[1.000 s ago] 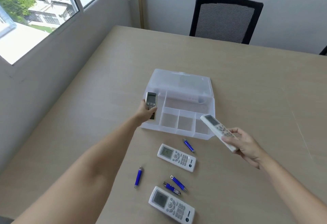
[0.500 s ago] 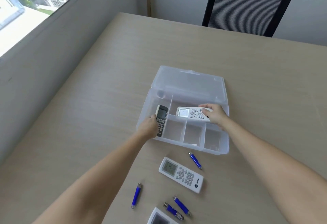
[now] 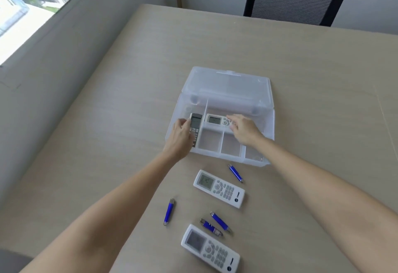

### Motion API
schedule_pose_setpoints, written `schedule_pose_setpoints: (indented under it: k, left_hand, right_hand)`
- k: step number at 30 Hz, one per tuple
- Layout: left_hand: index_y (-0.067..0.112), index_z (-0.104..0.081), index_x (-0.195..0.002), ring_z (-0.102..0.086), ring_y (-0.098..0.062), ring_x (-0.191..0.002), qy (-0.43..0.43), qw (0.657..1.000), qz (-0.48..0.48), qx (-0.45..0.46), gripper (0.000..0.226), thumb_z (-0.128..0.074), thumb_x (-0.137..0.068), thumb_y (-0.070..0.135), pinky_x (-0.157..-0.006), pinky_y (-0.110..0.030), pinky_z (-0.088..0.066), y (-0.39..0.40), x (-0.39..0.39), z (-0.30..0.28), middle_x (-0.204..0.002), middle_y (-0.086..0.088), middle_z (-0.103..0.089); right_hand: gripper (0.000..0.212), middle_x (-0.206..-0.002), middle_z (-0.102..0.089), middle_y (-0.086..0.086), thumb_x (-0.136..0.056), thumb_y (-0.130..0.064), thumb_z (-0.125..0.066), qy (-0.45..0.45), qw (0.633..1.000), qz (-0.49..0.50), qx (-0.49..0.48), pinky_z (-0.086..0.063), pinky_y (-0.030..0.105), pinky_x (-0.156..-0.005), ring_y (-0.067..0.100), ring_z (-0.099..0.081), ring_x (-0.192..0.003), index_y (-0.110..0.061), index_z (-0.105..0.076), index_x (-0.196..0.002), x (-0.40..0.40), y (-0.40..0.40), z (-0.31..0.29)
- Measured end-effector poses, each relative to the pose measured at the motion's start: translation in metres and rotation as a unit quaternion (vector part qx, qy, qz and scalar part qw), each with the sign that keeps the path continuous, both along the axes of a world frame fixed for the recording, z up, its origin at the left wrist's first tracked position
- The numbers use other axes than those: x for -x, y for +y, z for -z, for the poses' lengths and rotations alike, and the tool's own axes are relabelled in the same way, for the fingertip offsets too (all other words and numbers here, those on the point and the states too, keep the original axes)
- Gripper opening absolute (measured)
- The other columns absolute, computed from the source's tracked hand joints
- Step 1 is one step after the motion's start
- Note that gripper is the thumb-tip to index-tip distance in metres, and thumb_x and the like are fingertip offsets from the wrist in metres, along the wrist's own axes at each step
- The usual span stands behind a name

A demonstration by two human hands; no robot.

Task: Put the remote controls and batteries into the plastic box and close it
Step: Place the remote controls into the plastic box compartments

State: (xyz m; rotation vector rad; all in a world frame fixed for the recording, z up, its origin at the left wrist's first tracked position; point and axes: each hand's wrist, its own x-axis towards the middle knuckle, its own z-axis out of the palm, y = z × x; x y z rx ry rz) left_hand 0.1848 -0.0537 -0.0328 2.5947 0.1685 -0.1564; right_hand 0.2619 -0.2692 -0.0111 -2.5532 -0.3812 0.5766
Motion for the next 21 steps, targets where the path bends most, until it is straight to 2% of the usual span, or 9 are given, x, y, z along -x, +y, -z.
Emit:
schedule_pose_setpoints:
  k: [2, 4, 5, 7, 10, 14, 17, 19, 21]
  left_hand:
    - [0.001, -0.048, -0.129, -0.049, -0.035, -0.117, -0.078, 0.996, 0.053, 0.001, 0.04, -0.05, -0.09, 0.009, -0.097, -0.045, -0.046, 0.001, 0.028, -0.008, -0.128, -0.019, -0.048]
    - [0.005, -0.057, -0.118, -0.054, -0.032, -0.11, -0.092, 0.989, 0.12, -0.001, 0.03, -0.056, -0.089, 0.01, -0.095, -0.041, -0.047, 0.002, 0.063, -0.011, -0.119, -0.014, -0.055]
    - [0.009, -0.059, -0.114, -0.056, -0.029, -0.108, -0.062, 0.986, 0.156, -0.002, 0.026, -0.057, -0.089, 0.013, -0.093, -0.038, -0.047, 0.002, 0.082, -0.011, -0.116, -0.011, -0.057]
    - [0.015, -0.061, -0.112, -0.058, -0.025, -0.107, 0.052, 0.973, 0.223, -0.011, 0.024, -0.059, -0.089, 0.023, -0.089, -0.033, -0.045, -0.001, 0.118, -0.008, -0.118, -0.006, -0.058]
    - [0.021, -0.057, -0.117, -0.055, -0.021, -0.111, 0.168, 0.939, 0.299, -0.035, 0.041, -0.065, -0.083, 0.041, -0.093, -0.035, -0.047, -0.01, 0.163, 0.005, -0.125, -0.001, -0.054]
    - [0.022, -0.049, -0.124, -0.051, -0.019, -0.113, 0.178, 0.902, 0.38, -0.096, 0.071, -0.071, -0.067, 0.058, -0.094, -0.034, -0.047, -0.024, 0.198, 0.023, -0.125, -0.001, -0.052]
    - [0.016, -0.046, -0.124, -0.049, -0.02, -0.11, 0.142, 0.893, 0.404, -0.141, 0.076, -0.072, -0.066, 0.059, -0.093, -0.034, -0.045, -0.031, 0.207, 0.031, -0.123, -0.003, -0.052]
    - [0.013, -0.046, -0.123, -0.05, -0.022, -0.108, 0.14, 0.89, 0.407, -0.153, 0.07, -0.073, -0.069, 0.05, -0.09, -0.034, -0.047, -0.034, 0.209, 0.032, -0.12, -0.005, -0.052]
    - [0.008, -0.046, -0.118, -0.055, -0.026, -0.103, 0.178, 0.883, 0.41, -0.147, 0.061, -0.072, -0.073, 0.039, -0.083, -0.036, -0.05, -0.037, 0.208, 0.029, -0.116, -0.008, -0.053]
  right_hand:
    - [0.033, -0.126, -0.061, 0.013, -0.096, -0.013, -0.047, -0.101, 0.993, -0.015, -0.061, -0.043, 0.038, -0.104, 0.029, -0.055, -0.119, -0.007, -0.06, -0.126, 0.046, -0.003, -0.005]
    - [0.027, -0.113, -0.065, 0.01, -0.093, -0.017, -0.054, -0.11, 0.989, -0.09, -0.044, -0.048, 0.035, -0.095, 0.026, -0.058, -0.109, -0.008, -0.064, -0.117, 0.095, -0.007, 0.002]
    - [0.03, -0.113, -0.064, 0.009, -0.092, -0.023, -0.058, -0.087, 0.988, -0.127, -0.005, -0.047, 0.036, -0.095, 0.025, -0.056, -0.109, -0.009, -0.064, -0.117, 0.117, -0.009, 0.008]
    - [0.05, -0.121, -0.059, 0.008, -0.085, -0.042, -0.062, -0.048, 0.98, -0.167, 0.1, -0.042, 0.038, -0.099, 0.024, -0.048, -0.114, -0.011, -0.058, -0.124, 0.15, -0.011, 0.024]
    - [0.079, -0.129, -0.051, 0.009, -0.076, -0.058, -0.064, -0.048, 0.965, -0.159, 0.203, -0.039, 0.038, -0.101, 0.027, -0.044, -0.119, -0.009, -0.044, -0.134, 0.175, -0.015, 0.043]
    - [0.066, -0.124, -0.054, 0.011, -0.076, -0.055, -0.063, -0.088, 0.965, -0.111, 0.222, -0.039, 0.037, -0.097, 0.028, -0.046, -0.113, -0.009, -0.05, -0.122, 0.182, -0.017, 0.05]
    - [0.059, -0.121, -0.055, 0.012, -0.074, -0.048, -0.063, -0.069, 0.975, -0.092, 0.193, -0.043, 0.038, -0.092, 0.028, -0.048, -0.109, -0.009, -0.048, -0.116, 0.181, -0.021, 0.05]
    - [0.055, -0.114, -0.058, 0.009, -0.073, -0.044, -0.069, 0.011, 0.993, -0.052, 0.106, -0.047, 0.036, -0.081, 0.027, -0.053, -0.102, -0.012, -0.045, -0.111, 0.178, -0.026, 0.044]
    - [0.053, -0.101, -0.063, 0.0, -0.068, -0.043, -0.075, 0.114, 0.993, -0.002, 0.005, -0.046, 0.03, -0.067, 0.021, -0.059, -0.09, -0.017, -0.045, -0.103, 0.173, -0.034, 0.032]
